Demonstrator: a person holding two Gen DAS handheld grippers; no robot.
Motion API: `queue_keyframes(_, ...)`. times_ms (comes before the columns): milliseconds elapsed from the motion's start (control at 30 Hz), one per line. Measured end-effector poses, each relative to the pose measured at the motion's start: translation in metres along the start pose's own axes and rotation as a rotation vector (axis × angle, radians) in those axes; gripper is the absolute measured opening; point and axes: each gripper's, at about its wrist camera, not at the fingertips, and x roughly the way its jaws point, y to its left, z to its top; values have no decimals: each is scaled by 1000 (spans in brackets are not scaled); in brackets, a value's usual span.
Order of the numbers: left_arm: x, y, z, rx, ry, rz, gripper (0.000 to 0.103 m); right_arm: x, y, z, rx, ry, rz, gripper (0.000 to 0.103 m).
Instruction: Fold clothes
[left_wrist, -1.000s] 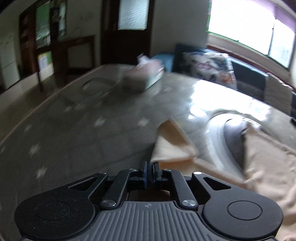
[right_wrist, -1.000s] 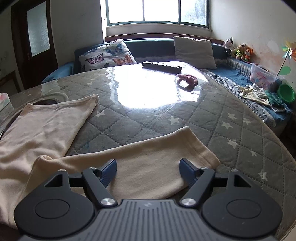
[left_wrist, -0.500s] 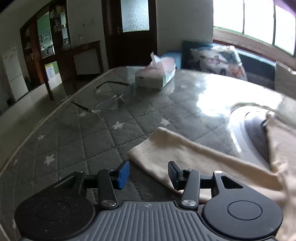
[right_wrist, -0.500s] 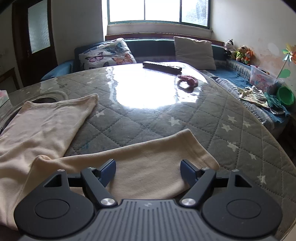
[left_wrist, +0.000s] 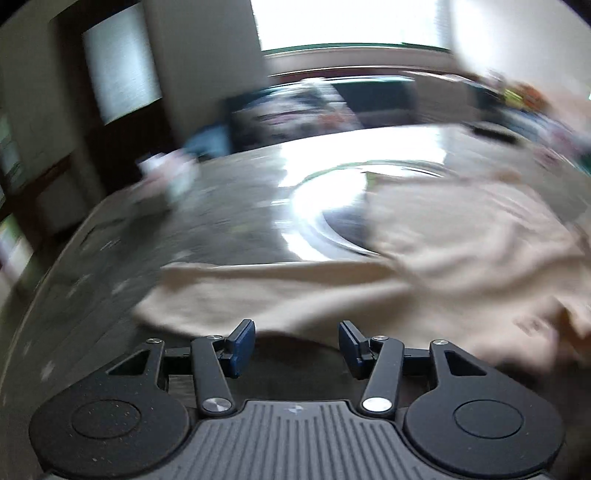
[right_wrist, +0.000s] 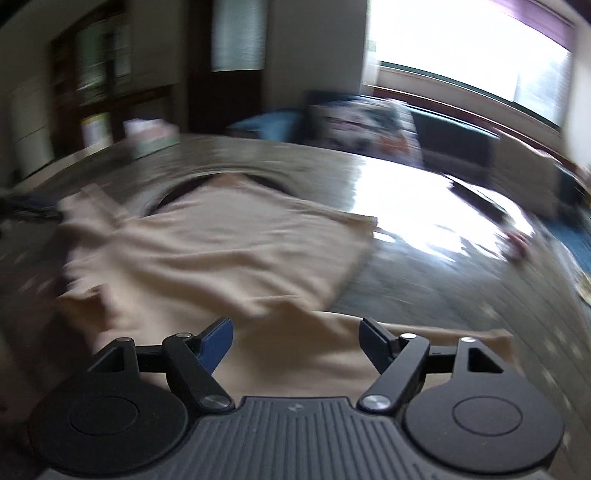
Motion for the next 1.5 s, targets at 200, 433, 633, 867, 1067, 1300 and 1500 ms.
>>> queue_keyframes(200,-23,-63,-18,316,-70,-127,54,6,52,-1,-253,47,136,68)
queue_keyframes(433,-28,-99,-33,527,-137,-195,54,13,86,-10,-405,70,202,55)
queue_keyframes(633,-23,-114,-32,572,-171,-258,39,17,101,-13,-482,58,218,43)
queue_keyframes(867,-39,-104,-25,508,-197,-370,9,7,103,-10,-488,22,249,6)
queue_keyframes(1067,-40,-103,-34,529,-148,-423,11,-5,98,-12,-475,52,311,5)
queue_keyframes(1300,-51,-85,-21,501,-172,-455,32,-12,88,-15,-425,99,406,19)
queue_keyframes(1500,-33,-62,12,341,-194,-394,35,-17,56,5,-308,41,341,21)
